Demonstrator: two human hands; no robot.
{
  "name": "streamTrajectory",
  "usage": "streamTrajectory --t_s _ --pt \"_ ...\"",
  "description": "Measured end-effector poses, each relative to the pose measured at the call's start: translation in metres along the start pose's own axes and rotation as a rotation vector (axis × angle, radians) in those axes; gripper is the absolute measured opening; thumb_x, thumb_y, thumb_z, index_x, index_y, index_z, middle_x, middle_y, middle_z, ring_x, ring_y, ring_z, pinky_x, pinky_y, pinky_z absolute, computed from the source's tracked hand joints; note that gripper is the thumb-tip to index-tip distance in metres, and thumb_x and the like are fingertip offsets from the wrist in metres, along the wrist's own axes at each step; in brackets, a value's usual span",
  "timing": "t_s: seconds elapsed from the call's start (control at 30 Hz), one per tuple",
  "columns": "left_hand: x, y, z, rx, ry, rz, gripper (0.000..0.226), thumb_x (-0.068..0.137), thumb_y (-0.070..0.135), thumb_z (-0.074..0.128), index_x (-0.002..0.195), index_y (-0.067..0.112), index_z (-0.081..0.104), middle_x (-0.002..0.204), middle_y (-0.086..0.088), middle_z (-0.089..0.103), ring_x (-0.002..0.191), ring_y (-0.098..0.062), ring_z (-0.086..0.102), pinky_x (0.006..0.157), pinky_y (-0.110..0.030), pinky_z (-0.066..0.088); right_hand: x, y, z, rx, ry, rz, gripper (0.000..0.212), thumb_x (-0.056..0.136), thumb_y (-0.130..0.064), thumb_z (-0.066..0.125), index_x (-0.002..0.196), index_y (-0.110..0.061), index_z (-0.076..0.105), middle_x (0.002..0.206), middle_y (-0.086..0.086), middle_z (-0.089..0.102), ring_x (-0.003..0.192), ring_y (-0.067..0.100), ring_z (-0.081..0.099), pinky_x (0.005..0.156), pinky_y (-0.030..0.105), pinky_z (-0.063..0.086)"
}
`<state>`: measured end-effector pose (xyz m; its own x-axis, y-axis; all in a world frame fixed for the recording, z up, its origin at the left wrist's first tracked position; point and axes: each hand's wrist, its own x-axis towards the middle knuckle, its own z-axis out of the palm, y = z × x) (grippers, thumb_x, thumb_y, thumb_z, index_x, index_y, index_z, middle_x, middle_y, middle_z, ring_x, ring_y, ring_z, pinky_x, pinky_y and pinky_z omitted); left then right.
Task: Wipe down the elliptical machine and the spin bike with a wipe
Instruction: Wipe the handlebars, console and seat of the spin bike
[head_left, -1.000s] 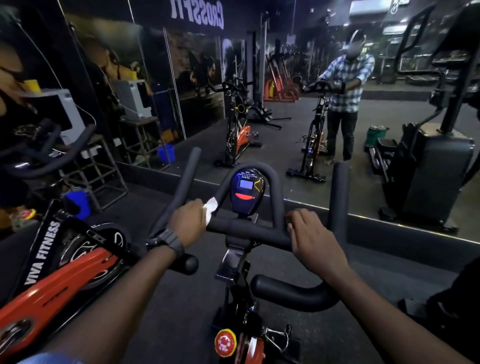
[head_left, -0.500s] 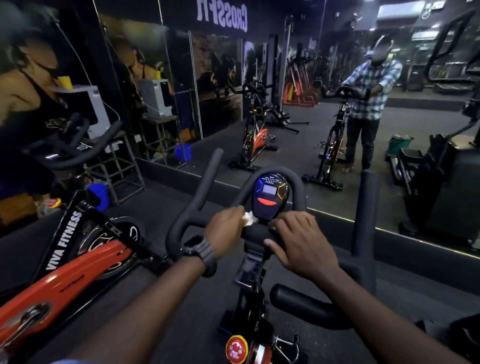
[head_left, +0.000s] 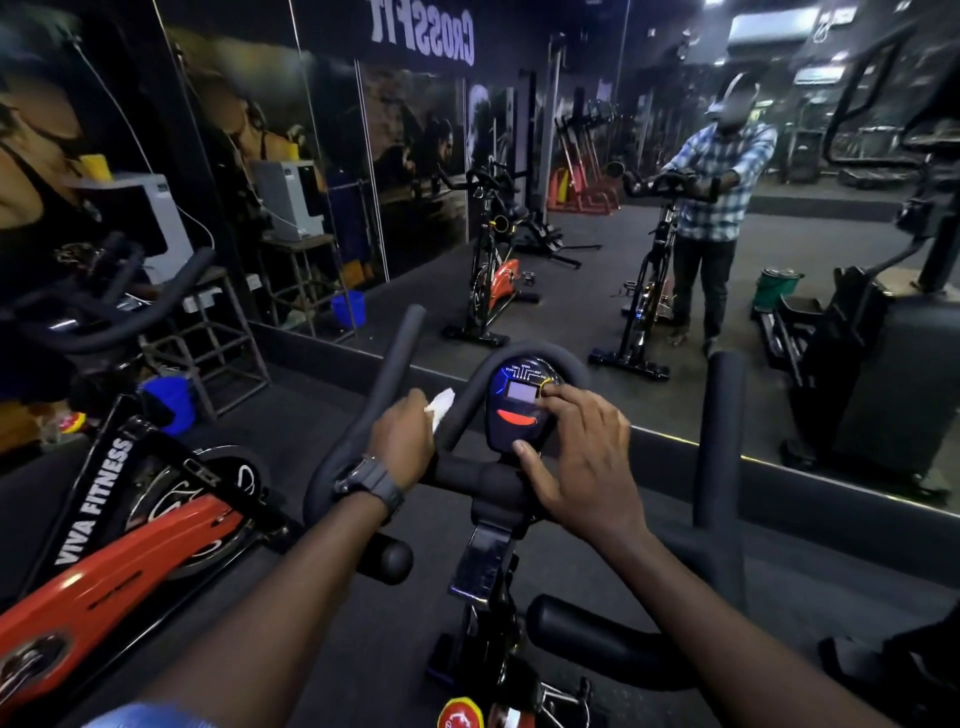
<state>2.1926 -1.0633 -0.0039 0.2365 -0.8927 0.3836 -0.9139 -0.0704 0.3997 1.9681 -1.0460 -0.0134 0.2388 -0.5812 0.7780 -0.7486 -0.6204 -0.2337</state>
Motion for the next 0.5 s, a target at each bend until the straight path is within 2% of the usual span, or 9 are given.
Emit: streamTrajectory --t_s 0.2,0.37,0.47,0.5 --pt "0.025 0.017 0.01 -0.206 0.043 0.088 0.014 0.096 0.017 0.044 0.085 0.008 0.042 0.087 -0.014 0.059 0.084 -0.035 0.055 0.063 -0.034 0.029 0.005 0.01 0.002 0.155 0.196 0.272 0.045 0.09 -0.046 0.056 0.124 -0.017 0.052 0.133 0.002 0.053 0.122 0.022 0.047 0.101 0.042 0.038" --pt "-0.002 -0.016 0.006 -0.21 0.076 0.263 0.013 0.092 0.012 0.056 0.082 0.009 0.049 0.078 -0.004 0.053 0.073 -0.028 0.053 0.066 -0.038 0.038 0.005 0.016 0.003 0.191 0.231 0.342 0.044 0.092 -0.047 0.053 0.124 -0.016 0.053 0.128 0.001 0.055 0.12 0.022 0.049 0.099 0.044 0.04" --pt "0.0 -0.007 0.006 -0.271 0.151 0.379 0.003 0.088 0.007 0.061 0.09 0.008 0.059 0.09 -0.004 0.056 0.082 -0.024 0.057 0.075 -0.027 0.041 0.006 0.015 0.004 0.185 0.204 0.34 0.042 0.092 -0.047 0.053 0.123 -0.019 0.052 0.125 -0.001 0.056 0.118 0.019 0.049 0.097 0.041 0.04" --pt "0.006 0.006 0.008 -0.292 0.147 0.385 0.013 0.087 0.006 0.06 0.1 0.006 0.062 0.101 -0.008 0.061 0.093 -0.026 0.06 0.082 -0.025 0.042 0.006 0.014 0.004 0.184 0.194 0.332 0.041 0.092 -0.047 0.053 0.122 -0.02 0.052 0.124 -0.002 0.056 0.117 0.018 0.049 0.096 0.039 0.04"
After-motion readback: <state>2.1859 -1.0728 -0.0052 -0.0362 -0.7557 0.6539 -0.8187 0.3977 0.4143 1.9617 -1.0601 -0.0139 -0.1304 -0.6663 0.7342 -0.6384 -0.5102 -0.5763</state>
